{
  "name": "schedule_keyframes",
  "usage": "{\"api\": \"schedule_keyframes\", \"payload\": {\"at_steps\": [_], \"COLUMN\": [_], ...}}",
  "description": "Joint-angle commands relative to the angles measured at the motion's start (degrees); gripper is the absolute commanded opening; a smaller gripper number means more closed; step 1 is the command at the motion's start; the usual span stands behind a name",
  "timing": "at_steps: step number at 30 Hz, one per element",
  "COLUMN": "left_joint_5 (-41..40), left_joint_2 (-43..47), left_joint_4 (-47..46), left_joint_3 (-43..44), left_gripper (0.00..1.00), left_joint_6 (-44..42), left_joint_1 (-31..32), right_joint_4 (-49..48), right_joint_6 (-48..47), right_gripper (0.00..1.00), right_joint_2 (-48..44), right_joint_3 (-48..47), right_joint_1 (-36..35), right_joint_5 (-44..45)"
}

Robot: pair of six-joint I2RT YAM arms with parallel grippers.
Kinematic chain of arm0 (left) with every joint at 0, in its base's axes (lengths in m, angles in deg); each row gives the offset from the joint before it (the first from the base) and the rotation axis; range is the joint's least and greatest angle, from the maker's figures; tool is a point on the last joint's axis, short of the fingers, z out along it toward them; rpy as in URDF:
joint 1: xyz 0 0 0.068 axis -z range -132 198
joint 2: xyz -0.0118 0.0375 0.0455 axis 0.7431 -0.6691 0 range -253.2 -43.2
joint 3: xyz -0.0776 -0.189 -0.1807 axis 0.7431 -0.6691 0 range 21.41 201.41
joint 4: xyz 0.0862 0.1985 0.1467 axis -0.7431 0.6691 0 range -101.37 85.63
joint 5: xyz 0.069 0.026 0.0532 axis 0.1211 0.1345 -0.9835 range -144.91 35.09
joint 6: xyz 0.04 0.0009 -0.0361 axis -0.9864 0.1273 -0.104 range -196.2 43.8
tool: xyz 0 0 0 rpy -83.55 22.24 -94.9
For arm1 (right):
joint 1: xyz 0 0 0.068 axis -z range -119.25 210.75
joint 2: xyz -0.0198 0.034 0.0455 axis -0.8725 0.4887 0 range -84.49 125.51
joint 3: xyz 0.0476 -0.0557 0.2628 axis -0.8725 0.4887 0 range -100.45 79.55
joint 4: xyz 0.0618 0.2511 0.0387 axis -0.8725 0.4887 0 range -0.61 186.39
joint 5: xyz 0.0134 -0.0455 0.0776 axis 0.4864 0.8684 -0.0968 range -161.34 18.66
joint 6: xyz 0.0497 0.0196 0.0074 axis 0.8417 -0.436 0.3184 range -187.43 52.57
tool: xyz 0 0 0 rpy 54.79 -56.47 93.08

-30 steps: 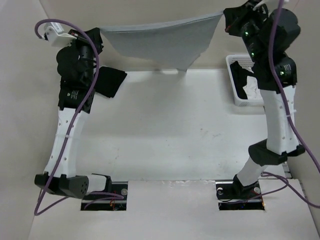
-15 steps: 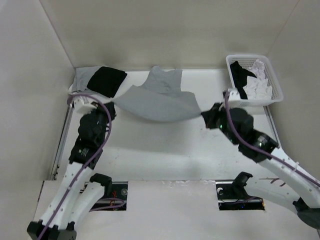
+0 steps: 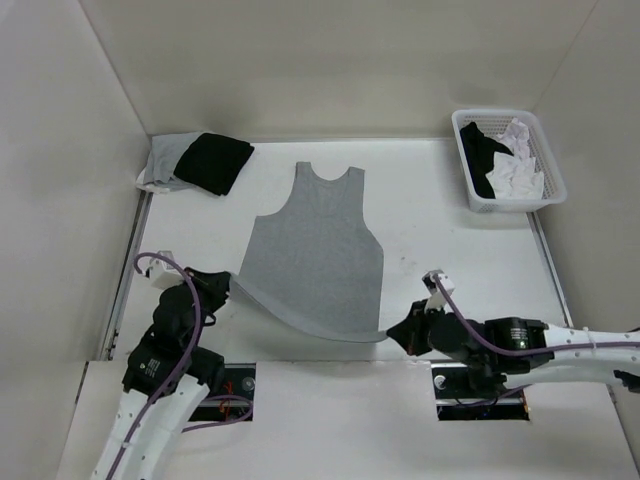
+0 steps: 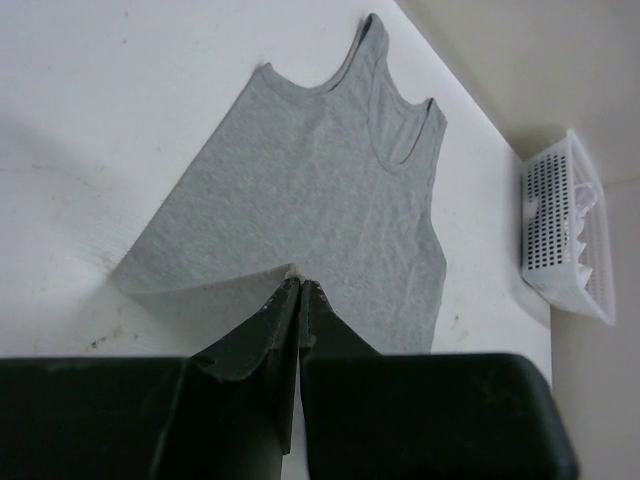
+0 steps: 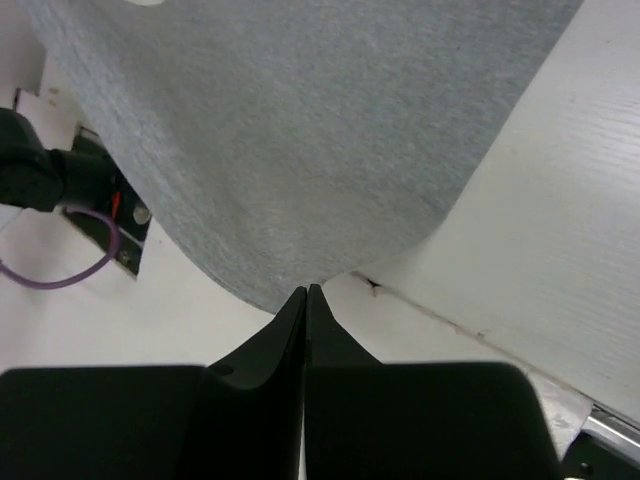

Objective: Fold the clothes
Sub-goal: Fold the tank top

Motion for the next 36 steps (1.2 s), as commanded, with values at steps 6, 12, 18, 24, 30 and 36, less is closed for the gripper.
{"api": "schedule_keyframes", "payload": {"at_steps": [6, 12, 18, 24, 30, 36], "left_joint_5": [-2.7, -3.4, -2.9, -0.8, 3.1, 0.6], "left_joint_2": [-22.4, -55.5, -83.9, -102.8, -99.0, -76.8], "left_joint_4": [-25.5, -48.8, -52.0, -47.6, -50.1, -61.4], "left_joint_3": [-0.3, 11.8, 37.5, 57.4, 51.6, 16.2], "left_gripper": [0.01, 0.02, 0.02, 0.21, 0.37, 0.34], "left_joint_6": [-0.1, -0.8, -3.5, -4.2, -4.6, -0.7], "left_joint_1": [-0.9, -5.0, -7.3, -9.0, -10.5, -8.6], "right_joint_4": [-18.3, -36.8, -40.1, -36.9, -35.5, -47.2], "right_joint_6": [-15.5, -23.5, -25.8, -24.8, -23.3, -21.3], "right_gripper": [0.00, 0.00, 0.00, 0.10, 0.40, 0.25], "right_joint_2": [11.1, 30.2, 53.6, 76.9, 82.3, 64.9], "right_joint_3": [-4.4, -11.2, -30.8, -54.3, -56.8, -30.1], "right_joint_1": [27.3, 55.4, 66.8, 71.9, 71.9, 66.5], "right_joint_5": [-9.6, -28.1, -35.2, -37.1, -36.0, -32.8]}}
